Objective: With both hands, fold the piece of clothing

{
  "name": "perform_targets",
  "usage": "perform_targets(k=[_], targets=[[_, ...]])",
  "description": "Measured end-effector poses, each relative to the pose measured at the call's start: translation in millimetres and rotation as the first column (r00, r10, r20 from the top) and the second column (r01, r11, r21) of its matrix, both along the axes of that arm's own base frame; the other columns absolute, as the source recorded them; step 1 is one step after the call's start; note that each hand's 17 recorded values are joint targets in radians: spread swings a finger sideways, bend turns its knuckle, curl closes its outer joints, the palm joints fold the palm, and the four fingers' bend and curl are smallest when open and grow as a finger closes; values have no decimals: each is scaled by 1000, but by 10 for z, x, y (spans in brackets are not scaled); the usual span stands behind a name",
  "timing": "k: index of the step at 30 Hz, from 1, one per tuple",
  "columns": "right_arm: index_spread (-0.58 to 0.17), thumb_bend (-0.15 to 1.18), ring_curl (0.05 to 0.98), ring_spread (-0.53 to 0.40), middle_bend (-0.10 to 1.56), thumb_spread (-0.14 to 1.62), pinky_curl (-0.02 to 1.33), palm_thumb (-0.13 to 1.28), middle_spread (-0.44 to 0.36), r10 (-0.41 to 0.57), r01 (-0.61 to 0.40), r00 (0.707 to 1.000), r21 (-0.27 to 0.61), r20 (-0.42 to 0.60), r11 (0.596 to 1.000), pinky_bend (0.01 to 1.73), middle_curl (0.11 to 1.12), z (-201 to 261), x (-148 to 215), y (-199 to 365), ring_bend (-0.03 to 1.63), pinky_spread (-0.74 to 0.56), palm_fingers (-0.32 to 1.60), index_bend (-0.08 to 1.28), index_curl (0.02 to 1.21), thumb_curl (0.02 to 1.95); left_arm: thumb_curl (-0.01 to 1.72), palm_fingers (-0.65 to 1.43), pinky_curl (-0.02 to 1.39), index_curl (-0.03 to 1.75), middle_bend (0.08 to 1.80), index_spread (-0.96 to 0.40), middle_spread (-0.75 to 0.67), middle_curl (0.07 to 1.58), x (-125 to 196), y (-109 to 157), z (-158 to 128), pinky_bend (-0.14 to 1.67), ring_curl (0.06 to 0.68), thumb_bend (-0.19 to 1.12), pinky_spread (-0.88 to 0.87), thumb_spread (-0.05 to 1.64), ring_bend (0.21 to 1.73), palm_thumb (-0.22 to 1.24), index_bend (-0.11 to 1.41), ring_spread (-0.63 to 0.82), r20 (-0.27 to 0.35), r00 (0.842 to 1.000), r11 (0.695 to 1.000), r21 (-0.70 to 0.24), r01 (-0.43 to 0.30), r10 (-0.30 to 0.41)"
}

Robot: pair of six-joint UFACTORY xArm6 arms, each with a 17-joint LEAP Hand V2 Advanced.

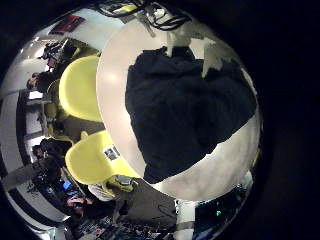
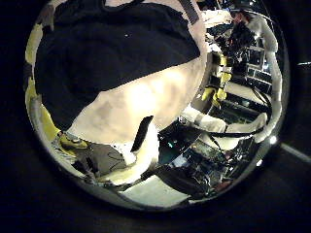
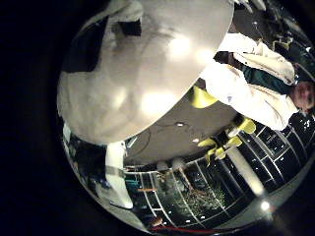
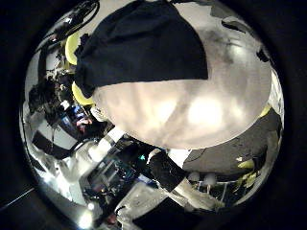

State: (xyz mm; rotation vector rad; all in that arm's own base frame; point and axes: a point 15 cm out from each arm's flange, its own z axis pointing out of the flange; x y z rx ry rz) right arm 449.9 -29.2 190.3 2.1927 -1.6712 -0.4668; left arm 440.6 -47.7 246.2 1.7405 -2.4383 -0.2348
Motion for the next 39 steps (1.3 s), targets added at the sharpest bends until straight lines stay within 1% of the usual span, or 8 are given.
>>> perform_targets(k=[13, 17, 22, 25, 27, 29, 33, 39], targets=[[-216, -22, 325, -48, 391, 1015, 433, 530, -41, 56, -59, 996, -52, -67, 997, 516, 419, -363, 0, 175, 739, 166, 175, 159, 357, 394, 303, 117, 378, 461, 180, -64, 161, 373, -77, 109, 71, 374, 251, -21, 369, 1121, 693, 270, 179, 220, 12, 1000, 1000, 2, -16, 15], [-208, -4, 353, -150, 410, 1004, 432, 628, -71, 68, -74, 995, -96, -68, 993, 604, 423, -352, 7, 119, 868, 19, 359, 134, 325, 406, 302, 125, 371, 446, 182, -63, 155, 364, -78, 105, 77, 369, 248, -21, 370, 1122, 684, 272, 178, 222, 13, 1000, 1000, 0, -16, 16], [-260, -7, 422, -264, 517, 972, 481, 758, -155, 92, -104, 993, -158, -76, 982, 843, 480, -362, -1, 72, 1042, -279, 607, 129, 294, 436, 298, 138, 363, 428, 183, -63, 151, 353, -77, 106, 95, 363, 243, -20, 364, 1122, 671, 278, 180, 223, 17, 1000, 1000, -1, -13, 13], [-339, -4, 465, -292, 650, 947, 515, 846, -212, 91, -103, 993, -161, -79, 982, 943, 554, -370, -11, 64, 1126, -393, 864, 204, 317, 462, 299, 142, 360, 422, 181, -63, 150, 348, -78, 95, 98, 359, 240, -19, 361, 1120, 669, 284, 179, 224, 18, 1000, 1000, -2, -12, 12], [-388, -4, 477, -293, 735, 935, 534, 889, -232, 85, -97, 993, -163, -79, 982, 979, 603, -375, -14, 54, 1126, -399, 1068, 325, 363, 476, 299, 149, 357, 417, 183, -62, 144, 345, -87, 99, 106, 354, 237, -20, 357, 1121, 666, 288, 179, 225, 16, 1000, 1000, -3, -14, 14], [-410, -7, 503, -291, 791, 928, 573, 914, -240, 71, -82, 995, -170, -71, 982, 1014, 645, -365, -9, 41, 1138, -388, 1130, 438, 425, 483, 300, 155, 354, 414, 181, -63, 143, 341, -92, 100, 134, 349, 237, -15, 354, 1125, 668, 300, 182, 218, 20, 1000, 1000, -4, -13, 13], [-431, 7, 572, -280, 990, 975, 673, 986, -236, 33, -39, 999, -169, -38, 985, 1103, 759, -339, 18, -98, 1199, -346, 1152, 754, 602, 511, 299, 163, 350, 409, 182, -63, 138, 338, -170, 85, 98, 342, 234, -19, 352, 1130, 663, 310, 183, 213, 7, 1000, 1000, -3, -3, 3], [-403, 28, 646, -278, 1136, 1064, 781, 1051, -208, -23, 23, 1000, -166, -2, 986, 1159, 837, -212, -22, -407, 1284, -308, 1042, 933, 749, 561, 299, 171, 345, 406, 180, -63, 132, 333, -342, 16, -33, 333, 230, -20, 353, 1141, 654, 312, 184, 211, -25, 1000, 1000, -9, 13, -13]])
